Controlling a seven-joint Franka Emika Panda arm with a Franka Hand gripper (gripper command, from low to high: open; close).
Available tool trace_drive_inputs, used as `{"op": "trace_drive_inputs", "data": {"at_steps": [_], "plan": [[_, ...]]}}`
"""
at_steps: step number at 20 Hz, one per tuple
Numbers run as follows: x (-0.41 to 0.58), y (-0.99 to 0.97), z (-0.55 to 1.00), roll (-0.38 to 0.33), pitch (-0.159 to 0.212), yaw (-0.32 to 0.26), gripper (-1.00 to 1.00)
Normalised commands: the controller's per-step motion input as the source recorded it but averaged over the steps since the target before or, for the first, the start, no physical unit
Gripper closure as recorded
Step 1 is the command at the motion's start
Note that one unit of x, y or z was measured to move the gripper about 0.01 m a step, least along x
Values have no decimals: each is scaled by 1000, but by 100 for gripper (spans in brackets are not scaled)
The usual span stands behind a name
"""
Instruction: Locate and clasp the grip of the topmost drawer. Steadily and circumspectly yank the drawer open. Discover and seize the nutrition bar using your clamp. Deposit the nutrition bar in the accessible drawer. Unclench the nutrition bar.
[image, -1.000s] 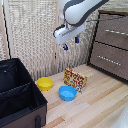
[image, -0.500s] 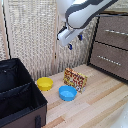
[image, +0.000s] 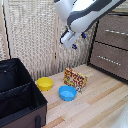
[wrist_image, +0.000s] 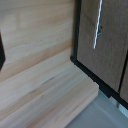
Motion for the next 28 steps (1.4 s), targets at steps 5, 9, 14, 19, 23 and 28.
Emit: {"op": "trace_drive_inputs", "data": {"at_steps": [5,9,14,19,23,28], "plan": [[105,-113,118,-351,2,47,-100],[46,-362,462,-219,10,9,-100],[2,-746,452,-93,12,-15,-100],[5,-959,276,-33,0,-41,-100],[50,-918,232,-66,0,-51,-100],[187,-654,242,-213,41,-76,-100]]}}
